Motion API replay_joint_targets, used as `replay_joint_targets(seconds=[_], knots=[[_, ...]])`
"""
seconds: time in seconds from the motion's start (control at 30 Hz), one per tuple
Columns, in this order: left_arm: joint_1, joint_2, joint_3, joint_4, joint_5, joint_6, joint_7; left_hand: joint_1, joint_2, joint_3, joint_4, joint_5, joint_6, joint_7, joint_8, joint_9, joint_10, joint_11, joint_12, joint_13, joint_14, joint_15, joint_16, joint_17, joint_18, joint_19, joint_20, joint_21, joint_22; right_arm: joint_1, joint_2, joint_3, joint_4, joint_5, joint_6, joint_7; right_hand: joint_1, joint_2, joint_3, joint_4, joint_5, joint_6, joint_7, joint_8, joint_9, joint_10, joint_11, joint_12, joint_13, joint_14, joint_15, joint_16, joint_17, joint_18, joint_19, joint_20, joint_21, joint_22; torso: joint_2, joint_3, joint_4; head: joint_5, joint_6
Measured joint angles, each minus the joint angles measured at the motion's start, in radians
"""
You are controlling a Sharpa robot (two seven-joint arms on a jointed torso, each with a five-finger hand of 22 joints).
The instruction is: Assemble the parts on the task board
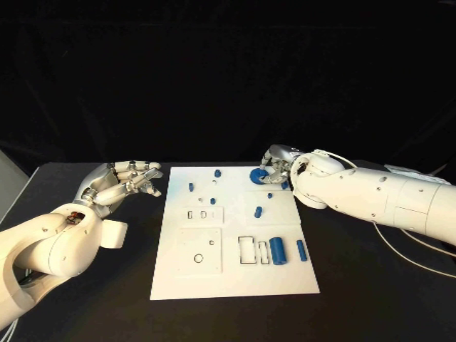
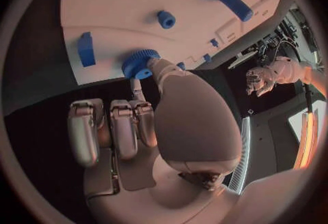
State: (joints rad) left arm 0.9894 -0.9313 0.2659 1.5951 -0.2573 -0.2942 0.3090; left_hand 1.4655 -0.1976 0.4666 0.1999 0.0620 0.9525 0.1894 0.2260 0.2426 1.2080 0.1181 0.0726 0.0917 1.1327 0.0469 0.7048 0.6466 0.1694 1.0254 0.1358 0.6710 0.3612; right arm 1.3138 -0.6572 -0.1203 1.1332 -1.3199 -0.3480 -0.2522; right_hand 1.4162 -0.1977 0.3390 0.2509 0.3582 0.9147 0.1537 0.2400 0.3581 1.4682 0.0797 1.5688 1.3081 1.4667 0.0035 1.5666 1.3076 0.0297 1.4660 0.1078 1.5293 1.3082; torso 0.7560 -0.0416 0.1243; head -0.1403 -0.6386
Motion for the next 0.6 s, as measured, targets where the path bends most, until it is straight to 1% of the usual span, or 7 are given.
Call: replay_joint_targets(seconds=[0.1, 0.3, 0.33, 0.37, 0.43, 0.47, 0.6], knots=[[0.0, 0.0, 0.0, 0.0, 0.0, 0.0, 0.0, 0.0, 0.0, 0.0, 0.0, 0.0, 0.0, 0.0, 0.0, 0.0, 0.0, 0.0, 0.0, 0.0, 0.0, 0.0, 0.0, 0.0, 0.0, 0.0, 0.0, 0.0, 0.0, 0.0, -0.004, 0.0, 0.019, -0.014, -0.022, 0.0, 0.0, 0.0, 0.008, -0.002, 0.0, 0.009, -0.002, 0.002, -0.001, -0.003, -0.003, 0.0, 0.0, 0.0, 0.0, 0.0, 0.0, 0.0, 0.0, 0.0, 0.0, 0.0, 0.0, -0.0004, 0.0005, 0.0, 0.001], [0.0, 0.0, 0.0, -0.001, 0.0, 0.0, 0.0, 0.0, 0.0, 0.0, 0.0, 0.0, 0.0, 0.0, 0.0, 0.0, 0.0, 0.0, 0.0, 0.0, 0.0, 0.0, 0.0, 0.0, 0.0, 0.0, 0.0, 0.0, 0.0, 0.0, -0.017, 0.001, 0.08, -0.058, -0.067, -0.003, 0.0, 0.0, 0.011, -0.005, 0.0, 0.01, -0.002, 0.003, -0.001, -0.003, -0.003, 0.0, 0.0, 0.0, 0.0, 0.0, 0.0, 0.0, 0.0, 0.0, 0.009, 0.0, 0.0, -0.0006, 0.0, 0.002, 0.002], [0.0, 0.0, 0.0, -0.001, 0.0, 0.0, 0.0, 0.0, 0.0, 0.0, 0.0, 0.0, 0.0, 0.0, 0.0, 0.0, 0.0, 0.0, 0.0, 0.0, 0.0, 0.0, 0.0, 0.0, 0.0, 0.0, 0.0, 0.0, 0.0, 0.0, -0.017, 0.001, 0.089, -0.067, -0.073, -0.003, 0.0, 0.0, 0.011, -0.005, 0.0, 0.01, -0.002, 0.003, -0.001, -0.003, -0.003, 0.0, 0.0, 0.0, 0.0, 0.0, 0.0, -0.001, 0.0, 0.0, 0.009, 0.0, 0.0, -0.0006, 0.0, 0.003, 0.003], [0.0, 0.0, 0.0, -0.001, 0.0, 0.0, 0.0, 0.0, 0.0, 0.0, 0.0, 0.0, 0.0, 0.0, 0.0, 0.0, 0.0, 0.0, 0.0, 0.0, 0.0, 0.0, 0.0, 0.0, 0.0, 0.0, 0.0, 0.0, 0.0, 0.0, -0.014, 0.001, 0.099, -0.079, -0.08, -0.004, 0.0, 0.0, 0.011, -0.005, 0.0, 0.01, -0.003, 0.003, -0.001, -0.003, -0.003, 0.0, 0.0, 0.0, 0.0, 0.0, 0.0, -0.011, 0.0, -0.001, 0.009, 0.0, 0.0, -0.0006, -0.0002, 0.003, 0.003], [0.0, 0.0, 0.0, -0.002, 0.0, 0.0, 0.0, 0.0, 0.0, 0.0, 0.0, 0.0, 0.0, 0.0, 0.0, 0.001, 0.0, 0.0, 0.0, 0.0, -0.002, -0.002, 0.0, 0.0, 0.0, 0.0, 0.0, 0.004, 0.001, 0.0, -0.005, 0.001, 0.108, -0.098, -0.088, -0.005, -0.002, -0.002, 0.015, -0.004, 0.0, 0.01, -0.003, 0.003, -0.001, -0.003, -0.003, 0.0, 0.0, 0.0, 0.0, 0.0, 0.0, -0.012, -0.001, -0.007, 0.01, 0.0, 0.0, -0.0006, -0.0006, 0.004, 0.004], [0.0, 0.0, 0.0, -0.002, 0.0, 0.001, 0.0, 0.0, 0.0, 0.0, 0.0, 0.0, 0.0, 0.0, 0.0, 0.001, 0.0, 0.0, 0.0, 0.0, -0.002, -0.002, 0.0, 0.001, 0.0, 0.0, 0.0, 0.004, 0.002, 0.0, 0.001, 0.001, 0.11, -0.106, -0.091, -0.005, -0.004, -0.004, 0.017, -0.005, 0.0, 0.01, -0.003, 0.003, -0.001, -0.003, -0.003, 0.0, 0.0, 0.0, 0.0, 0.0, 0.0, -0.016, 0.0, -0.008, 0.01, 0.0, 0.0, -0.0006, -0.0006, 0.004, 0.005], [0.0, 0.003, 0.0, -0.002, 0.0, 0.001, 0.0, 0.0, 0.0, 0.0, 0.0, 0.0, 0.0, 0.0, 0.0, 0.002, 0.0, 0.0, 0.0, 0.0, -0.004, -0.004, 0.0, 0.001, 0.0, 0.0, 0.0, 0.004, 0.002, -0.002, 0.038, 0.001, 0.11, -0.145, -0.103, -0.008, -0.004, -0.004, 0.017, -0.004, -0.001, 0.011, -0.004, 0.003, -0.001, -0.003, -0.003, 0.0, 0.0, 0.0, 0.0, 0.0, 0.0, -0.016, 0.0, -0.008, 0.011, 0.0, 0.0, -0.0006, 0.0001, 0.005, 0.006]])
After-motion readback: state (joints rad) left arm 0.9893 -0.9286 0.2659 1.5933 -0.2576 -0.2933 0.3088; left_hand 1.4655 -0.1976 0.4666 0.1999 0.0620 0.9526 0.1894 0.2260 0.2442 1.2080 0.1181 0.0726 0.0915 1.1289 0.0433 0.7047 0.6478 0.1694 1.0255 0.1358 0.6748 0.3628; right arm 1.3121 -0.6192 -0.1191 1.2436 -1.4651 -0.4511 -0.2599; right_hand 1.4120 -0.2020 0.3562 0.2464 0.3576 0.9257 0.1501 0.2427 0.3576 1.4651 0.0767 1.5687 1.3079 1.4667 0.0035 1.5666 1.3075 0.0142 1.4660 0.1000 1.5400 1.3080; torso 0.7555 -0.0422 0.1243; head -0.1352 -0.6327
